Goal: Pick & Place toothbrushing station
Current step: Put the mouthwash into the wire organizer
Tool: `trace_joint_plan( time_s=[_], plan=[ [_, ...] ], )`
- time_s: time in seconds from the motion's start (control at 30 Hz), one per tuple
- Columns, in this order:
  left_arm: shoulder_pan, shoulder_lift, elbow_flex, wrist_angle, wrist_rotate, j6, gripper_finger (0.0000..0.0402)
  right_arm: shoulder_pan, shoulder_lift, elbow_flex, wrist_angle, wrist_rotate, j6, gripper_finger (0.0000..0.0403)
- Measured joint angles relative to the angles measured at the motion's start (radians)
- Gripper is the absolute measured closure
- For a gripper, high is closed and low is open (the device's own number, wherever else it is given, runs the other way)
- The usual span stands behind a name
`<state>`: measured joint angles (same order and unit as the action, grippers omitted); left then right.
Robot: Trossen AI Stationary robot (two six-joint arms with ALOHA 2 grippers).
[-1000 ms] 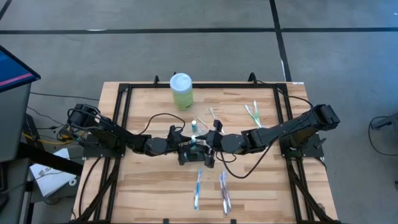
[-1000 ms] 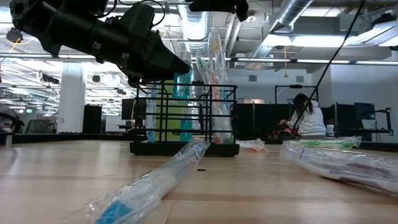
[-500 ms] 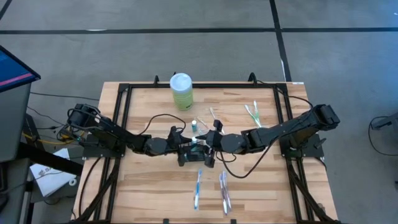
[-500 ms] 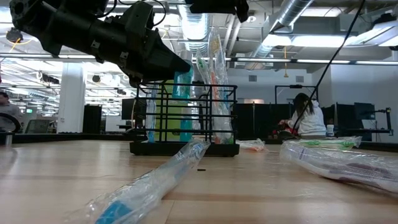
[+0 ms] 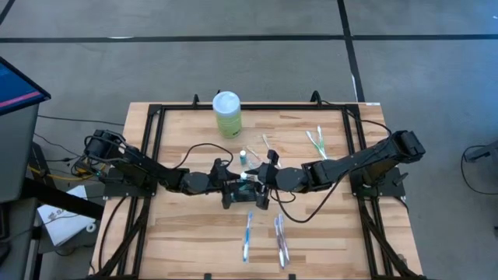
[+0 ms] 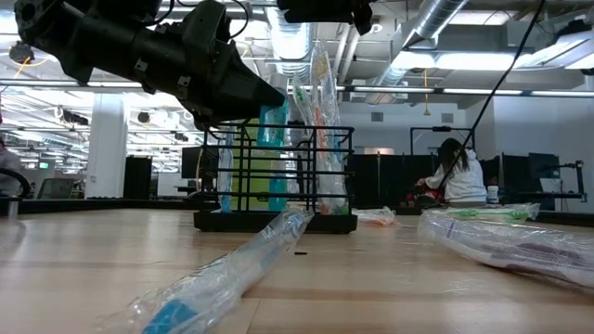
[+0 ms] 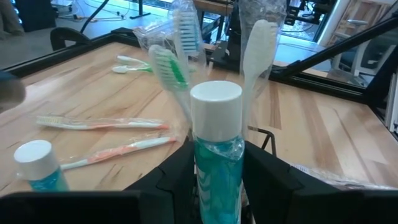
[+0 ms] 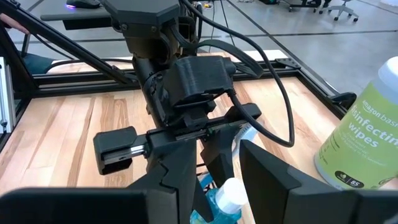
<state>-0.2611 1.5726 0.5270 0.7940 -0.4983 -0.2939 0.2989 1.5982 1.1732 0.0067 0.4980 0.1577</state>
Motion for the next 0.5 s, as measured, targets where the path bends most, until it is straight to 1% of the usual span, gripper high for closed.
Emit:
trace_joint_plan(
  time_s=[0.2, 0.5],
  plan=[
    [0.000, 0.000, 0.000, 0.000, 0.002, 0.000, 0.0284, 0.000, 0.000, 0.000, 0.000, 0.000, 0.000, 0.0290],
    [0.000, -0.001, 0.000, 0.001, 0.017, 0.000, 0.0270, 0.000, 0.000, 0.000, 0.000, 0.000, 0.000, 0.0290]
  ],
)
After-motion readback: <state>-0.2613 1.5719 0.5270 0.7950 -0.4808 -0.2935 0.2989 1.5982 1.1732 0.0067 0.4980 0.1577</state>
